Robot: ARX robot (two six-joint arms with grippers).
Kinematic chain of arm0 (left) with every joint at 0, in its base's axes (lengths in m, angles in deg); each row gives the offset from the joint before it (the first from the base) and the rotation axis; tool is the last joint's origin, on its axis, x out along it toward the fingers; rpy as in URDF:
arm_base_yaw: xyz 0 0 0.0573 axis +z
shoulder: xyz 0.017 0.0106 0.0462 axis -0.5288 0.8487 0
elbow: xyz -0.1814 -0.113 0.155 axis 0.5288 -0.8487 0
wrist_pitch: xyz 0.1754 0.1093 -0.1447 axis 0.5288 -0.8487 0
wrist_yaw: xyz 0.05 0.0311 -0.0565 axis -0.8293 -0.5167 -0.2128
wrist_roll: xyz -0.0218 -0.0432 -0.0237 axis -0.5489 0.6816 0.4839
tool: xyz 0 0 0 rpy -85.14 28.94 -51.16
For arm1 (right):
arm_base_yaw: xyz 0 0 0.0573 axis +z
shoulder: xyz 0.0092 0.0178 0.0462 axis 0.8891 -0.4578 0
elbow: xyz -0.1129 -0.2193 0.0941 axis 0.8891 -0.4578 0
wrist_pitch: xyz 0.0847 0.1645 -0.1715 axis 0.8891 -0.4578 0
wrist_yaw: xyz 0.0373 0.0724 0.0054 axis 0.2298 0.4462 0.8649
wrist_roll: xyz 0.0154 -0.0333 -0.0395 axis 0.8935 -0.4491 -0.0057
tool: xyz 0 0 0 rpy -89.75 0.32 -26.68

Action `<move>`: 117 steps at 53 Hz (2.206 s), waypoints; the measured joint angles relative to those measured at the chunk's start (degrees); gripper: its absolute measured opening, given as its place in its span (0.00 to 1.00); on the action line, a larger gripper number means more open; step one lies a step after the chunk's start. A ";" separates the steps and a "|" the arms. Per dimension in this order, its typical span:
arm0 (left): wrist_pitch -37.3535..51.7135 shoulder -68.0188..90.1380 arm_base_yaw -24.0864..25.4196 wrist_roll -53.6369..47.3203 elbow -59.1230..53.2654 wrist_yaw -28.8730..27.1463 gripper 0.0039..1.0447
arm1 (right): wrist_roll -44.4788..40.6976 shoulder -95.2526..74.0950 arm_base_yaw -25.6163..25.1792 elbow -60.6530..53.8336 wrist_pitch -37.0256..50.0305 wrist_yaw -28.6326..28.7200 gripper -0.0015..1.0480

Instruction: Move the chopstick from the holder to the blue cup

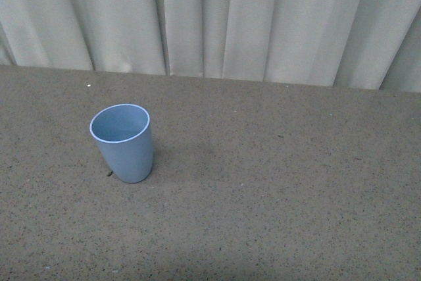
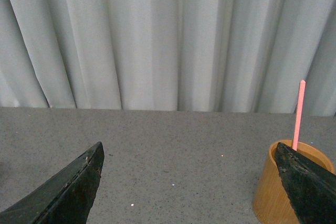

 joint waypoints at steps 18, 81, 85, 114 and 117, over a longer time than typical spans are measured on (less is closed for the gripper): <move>0.00 0.00 0.00 0.00 0.00 0.02 0.94 | 0.02 0.00 0.00 0.00 0.00 0.00 0.91; 0.00 0.00 0.00 0.00 0.00 0.00 0.94 | 0.00 0.00 0.00 0.00 0.00 0.00 0.91; 0.00 0.00 0.00 0.00 0.00 0.02 0.94 | 0.00 0.00 0.00 0.00 0.00 0.00 0.91; 0.00 0.00 0.00 0.00 0.00 0.00 0.94 | 0.00 0.00 0.00 0.00 0.00 0.00 0.91; 0.00 0.00 0.00 0.00 0.00 0.00 0.94 | 0.00 0.00 0.00 0.00 0.00 0.00 0.91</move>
